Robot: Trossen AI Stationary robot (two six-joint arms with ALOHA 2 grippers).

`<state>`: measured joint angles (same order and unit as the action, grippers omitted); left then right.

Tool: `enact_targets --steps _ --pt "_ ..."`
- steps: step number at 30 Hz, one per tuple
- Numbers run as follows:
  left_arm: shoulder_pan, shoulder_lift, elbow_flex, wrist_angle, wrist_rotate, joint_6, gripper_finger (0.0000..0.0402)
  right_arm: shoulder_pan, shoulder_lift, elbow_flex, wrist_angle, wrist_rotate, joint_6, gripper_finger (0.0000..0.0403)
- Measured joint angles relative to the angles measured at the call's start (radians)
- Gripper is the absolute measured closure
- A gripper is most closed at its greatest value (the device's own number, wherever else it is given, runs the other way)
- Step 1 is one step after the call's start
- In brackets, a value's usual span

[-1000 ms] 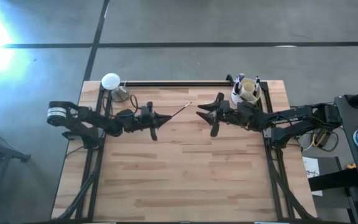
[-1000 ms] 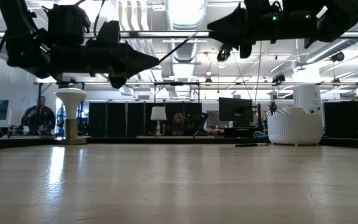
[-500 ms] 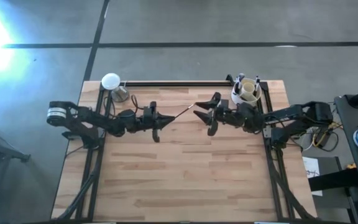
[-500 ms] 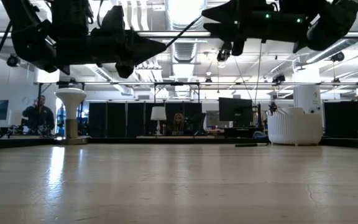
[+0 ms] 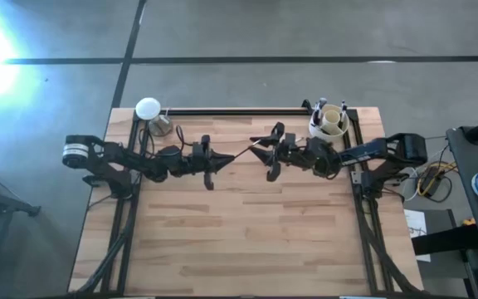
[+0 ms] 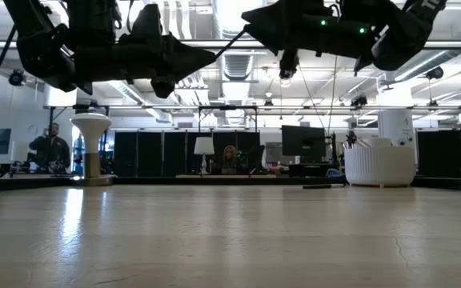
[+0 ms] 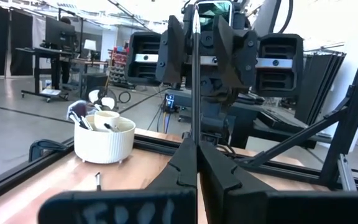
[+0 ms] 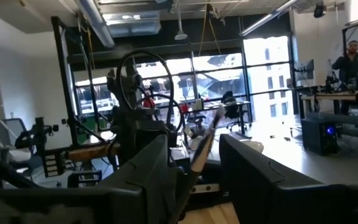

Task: Put items in baskets/containers
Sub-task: Put the black eyeshadow brush into the white organizer

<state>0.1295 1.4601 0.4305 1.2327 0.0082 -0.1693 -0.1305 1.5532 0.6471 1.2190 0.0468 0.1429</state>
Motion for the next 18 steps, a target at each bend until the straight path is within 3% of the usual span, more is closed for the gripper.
enact_targets --steps 4,9,18 --pt "0.000 0.000 -0.001 -0.001 0.000 0.004 0.0401 0.006 0.029 0.025 0.000 0.003 -0.010 0.0295" --pt "0.000 0.000 -0.004 -0.002 -0.009 0.007 0.0401 0.022 0.044 0.035 0.002 0.030 -0.056 0.0376" --pt "0.001 -0.001 -0.010 -0.016 -0.049 -0.038 0.0400 0.028 -0.029 0.015 -0.035 0.046 -0.078 0.0388"
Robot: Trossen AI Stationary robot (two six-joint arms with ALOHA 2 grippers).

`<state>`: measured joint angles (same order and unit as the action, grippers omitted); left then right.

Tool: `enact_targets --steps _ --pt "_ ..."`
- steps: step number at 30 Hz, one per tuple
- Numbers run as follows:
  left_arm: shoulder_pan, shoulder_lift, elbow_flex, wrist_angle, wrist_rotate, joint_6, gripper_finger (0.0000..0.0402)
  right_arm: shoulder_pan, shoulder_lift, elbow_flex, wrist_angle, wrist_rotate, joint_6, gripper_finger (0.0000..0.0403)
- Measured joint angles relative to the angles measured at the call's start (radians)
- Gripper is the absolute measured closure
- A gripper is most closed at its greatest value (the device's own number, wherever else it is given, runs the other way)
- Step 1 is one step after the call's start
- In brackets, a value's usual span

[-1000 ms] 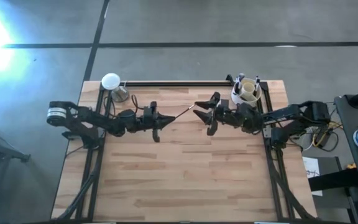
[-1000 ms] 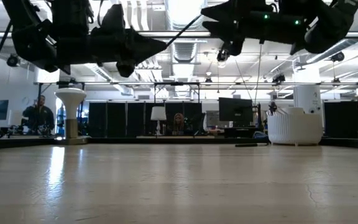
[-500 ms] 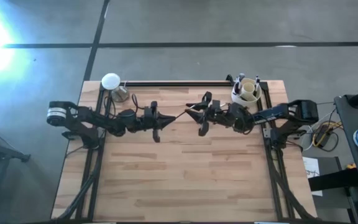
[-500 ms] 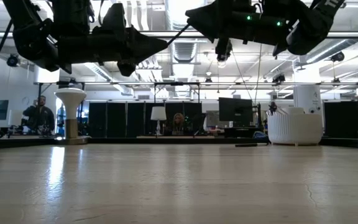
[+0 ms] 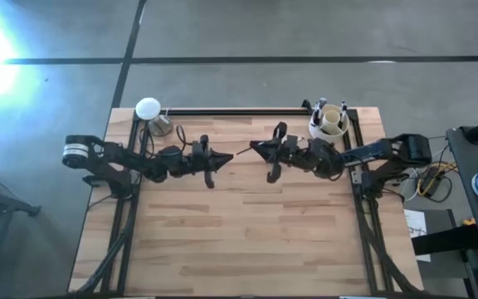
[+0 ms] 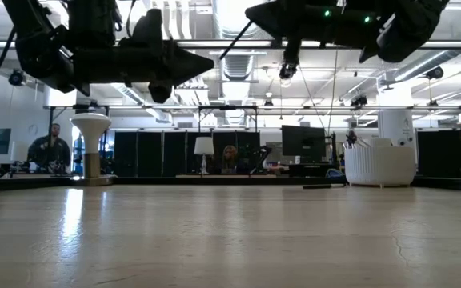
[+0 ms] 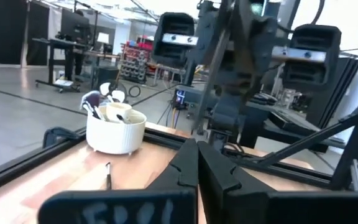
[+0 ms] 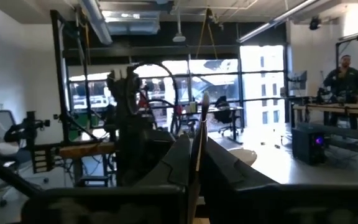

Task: Put items in baskets/containers
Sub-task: Put the black eyeshadow brush into the white organizer

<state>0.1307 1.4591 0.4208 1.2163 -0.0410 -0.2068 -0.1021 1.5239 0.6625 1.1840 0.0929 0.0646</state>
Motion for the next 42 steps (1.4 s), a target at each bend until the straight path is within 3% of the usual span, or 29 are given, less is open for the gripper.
enact_targets --steps 3,5,14,18,20,23,31,42 --pt "-0.001 -0.003 -0.002 -0.012 0.000 0.001 0.0382 -0.001 -0.081 -0.012 -0.098 0.028 -0.020 0.0389" --pt "-0.001 -0.003 -0.002 -0.023 0.001 0.002 0.0366 -0.004 -0.171 -0.014 -0.237 0.100 -0.048 0.0389" --pt "0.000 -0.003 -0.003 -0.108 -0.001 0.060 0.0340 -0.018 -0.600 -0.014 -0.932 0.557 -0.075 0.0390" --pt "0.000 -0.003 -0.003 -0.111 0.000 0.059 0.0340 -0.075 -0.709 -0.013 -1.204 0.794 -0.017 0.0390" --pt "0.000 -0.003 -0.003 -0.112 0.000 0.059 0.0340 -0.131 -0.735 -0.014 -1.326 0.856 0.053 0.0390" --pt "0.001 -0.004 -0.003 -0.112 0.000 0.059 0.0340 -0.243 -0.740 -0.017 -1.413 0.854 0.129 0.0391" --pt "0.002 -0.004 -0.003 -0.126 -0.001 0.068 0.0340 -0.521 -0.646 -0.029 -1.424 0.780 0.138 0.0390" --pt "0.002 -0.004 -0.003 -0.129 -0.001 0.069 0.0340 -0.648 -0.555 -0.029 -1.493 0.795 0.161 0.0390"
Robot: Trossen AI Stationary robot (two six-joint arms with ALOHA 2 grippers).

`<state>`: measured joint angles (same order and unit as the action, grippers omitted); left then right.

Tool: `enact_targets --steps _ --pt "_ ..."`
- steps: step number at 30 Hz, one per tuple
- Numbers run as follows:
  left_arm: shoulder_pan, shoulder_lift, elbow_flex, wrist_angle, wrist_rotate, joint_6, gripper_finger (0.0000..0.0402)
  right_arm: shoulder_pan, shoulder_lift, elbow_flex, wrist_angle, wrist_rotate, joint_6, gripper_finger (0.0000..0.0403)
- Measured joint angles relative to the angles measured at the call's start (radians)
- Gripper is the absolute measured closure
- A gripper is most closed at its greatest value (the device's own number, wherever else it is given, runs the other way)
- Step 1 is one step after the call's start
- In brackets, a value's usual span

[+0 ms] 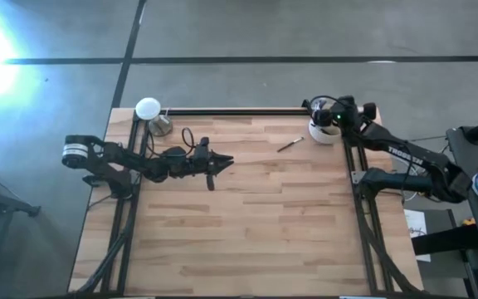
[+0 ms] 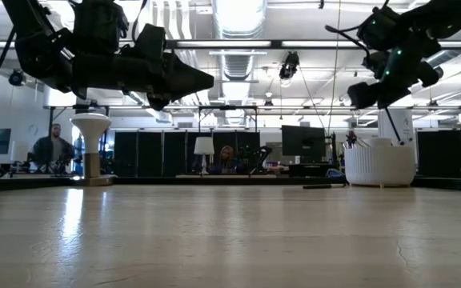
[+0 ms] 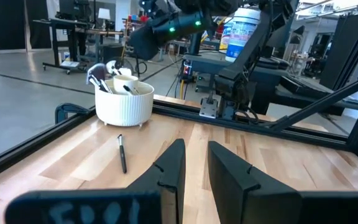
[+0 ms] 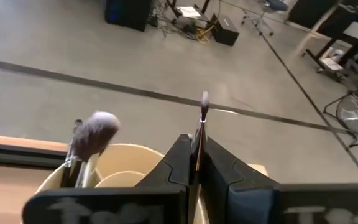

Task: Put items in baskets/containers
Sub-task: Put the black eyeshadow brush into the white organizer

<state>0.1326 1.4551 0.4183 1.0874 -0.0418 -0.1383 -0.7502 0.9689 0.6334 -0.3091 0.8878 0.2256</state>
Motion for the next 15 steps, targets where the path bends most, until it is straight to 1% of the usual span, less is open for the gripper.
enact_targets --steps 15 --pt "-0.001 0.000 0.000 0.000 0.000 -0.012 0.0340 -0.017 0.048 -0.009 -0.029 0.036 0.075 0.0390"
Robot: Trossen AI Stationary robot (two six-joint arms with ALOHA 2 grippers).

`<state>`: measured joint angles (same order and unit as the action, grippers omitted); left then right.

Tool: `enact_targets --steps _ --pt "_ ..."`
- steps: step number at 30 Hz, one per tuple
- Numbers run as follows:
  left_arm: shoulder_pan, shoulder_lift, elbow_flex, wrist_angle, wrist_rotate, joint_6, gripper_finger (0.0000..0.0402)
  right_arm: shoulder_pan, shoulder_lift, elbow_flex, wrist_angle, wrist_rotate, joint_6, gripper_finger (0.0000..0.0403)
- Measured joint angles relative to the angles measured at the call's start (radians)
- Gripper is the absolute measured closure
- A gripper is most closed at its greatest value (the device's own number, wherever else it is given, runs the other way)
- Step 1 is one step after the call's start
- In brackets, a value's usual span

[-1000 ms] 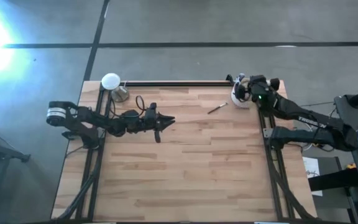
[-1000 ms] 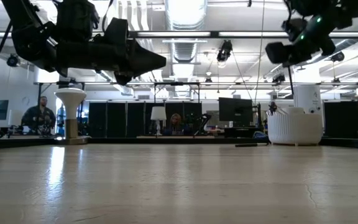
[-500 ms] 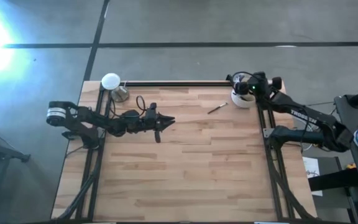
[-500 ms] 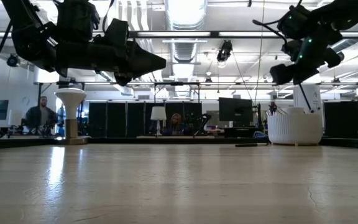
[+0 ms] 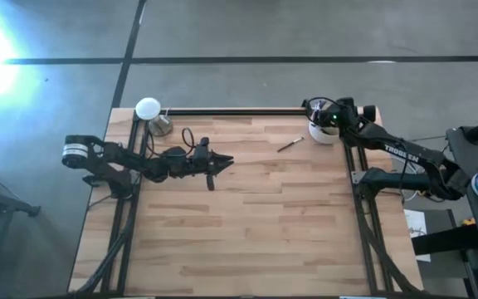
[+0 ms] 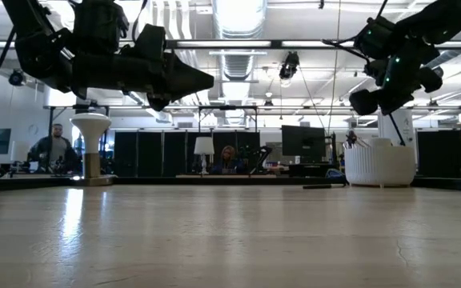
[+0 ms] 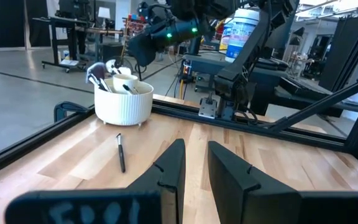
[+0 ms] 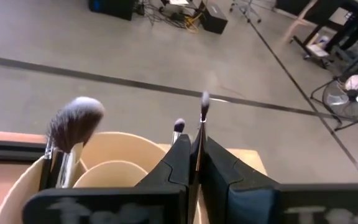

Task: Put items in baskets/containers
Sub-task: Put the black eyeshadow brush into the white organizer

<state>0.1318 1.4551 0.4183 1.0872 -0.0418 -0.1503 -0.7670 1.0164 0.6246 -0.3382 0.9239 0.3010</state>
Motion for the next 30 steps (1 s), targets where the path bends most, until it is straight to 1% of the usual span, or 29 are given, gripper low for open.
enact_targets --steps 5,15,18,20,24,30 --pt "0.000 0.000 0.000 0.000 0.000 -0.002 0.0340 -0.016 0.000 -0.034 0.004 -0.012 0.029 0.0390" --pt "0.000 0.000 0.000 0.000 0.000 -0.004 0.0340 -0.069 -0.019 -0.115 0.116 -0.064 0.038 0.0390" --pt "0.000 0.000 0.000 0.000 0.000 -0.004 0.0340 -0.087 -0.019 -0.124 0.113 -0.073 0.068 0.0388" --pt "0.000 0.000 0.000 0.000 0.000 -0.004 0.0340 -0.100 -0.019 -0.131 0.111 -0.081 0.088 0.0378" --pt "0.000 0.000 0.000 0.000 0.000 -0.004 0.0340 -0.113 -0.018 -0.137 0.114 -0.111 0.088 0.0346" --pt "0.000 0.000 0.000 -0.007 0.000 -0.004 0.0340 -0.113 -0.021 -0.126 0.113 -0.115 0.092 0.0312"
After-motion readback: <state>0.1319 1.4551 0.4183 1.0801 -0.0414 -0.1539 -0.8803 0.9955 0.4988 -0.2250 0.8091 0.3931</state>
